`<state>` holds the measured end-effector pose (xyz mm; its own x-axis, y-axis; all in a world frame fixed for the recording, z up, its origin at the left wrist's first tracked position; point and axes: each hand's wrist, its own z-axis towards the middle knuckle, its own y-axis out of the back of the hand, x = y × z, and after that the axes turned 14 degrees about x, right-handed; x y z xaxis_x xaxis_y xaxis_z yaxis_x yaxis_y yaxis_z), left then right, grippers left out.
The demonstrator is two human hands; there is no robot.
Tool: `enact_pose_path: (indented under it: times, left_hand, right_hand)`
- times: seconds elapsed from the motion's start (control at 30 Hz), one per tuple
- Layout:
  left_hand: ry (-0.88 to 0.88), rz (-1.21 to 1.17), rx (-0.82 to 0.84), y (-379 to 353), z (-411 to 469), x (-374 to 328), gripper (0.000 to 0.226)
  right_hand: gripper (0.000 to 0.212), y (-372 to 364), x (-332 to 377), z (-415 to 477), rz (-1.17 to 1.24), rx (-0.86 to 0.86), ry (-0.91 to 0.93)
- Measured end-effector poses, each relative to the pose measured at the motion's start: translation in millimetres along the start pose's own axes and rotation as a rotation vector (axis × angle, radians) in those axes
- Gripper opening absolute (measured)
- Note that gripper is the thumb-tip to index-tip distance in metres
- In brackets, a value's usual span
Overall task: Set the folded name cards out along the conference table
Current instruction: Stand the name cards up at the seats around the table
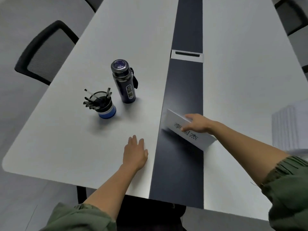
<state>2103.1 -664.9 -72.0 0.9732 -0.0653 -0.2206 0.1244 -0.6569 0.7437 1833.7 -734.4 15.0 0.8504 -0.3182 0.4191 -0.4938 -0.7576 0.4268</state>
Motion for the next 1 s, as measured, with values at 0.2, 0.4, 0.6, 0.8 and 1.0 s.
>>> enact_pose_path:
  times: [0.2, 0.4, 0.6, 0.8, 1.0]
  left_hand:
    - [0.051, 0.020, -0.074, -21, 30, -5, 0.062]
    - [0.094, 0.059, -0.202, -47, 40, 1, 0.067]
    - [0.107, 0.099, -0.225, -54, 46, 2, 0.068]
    - [0.100, 0.088, -0.217, -55, 45, 2, 0.068]
    - [0.084, 0.083, -0.225, -53, 46, 2, 0.067]
  right_hand:
    - [0.066, 34, 7, 35, -0.159, -0.004, -0.038]
    - [0.074, 52, -5, 66, -0.184, 0.034, -0.021]
    - [0.078, 64, -7, 73, -0.184, -0.001, -0.008]
    - [0.087, 39, -15, 42, -0.328, -0.310, -0.067]
    - [0.047, 35, -16, 45, -0.362, -0.383, -0.028]
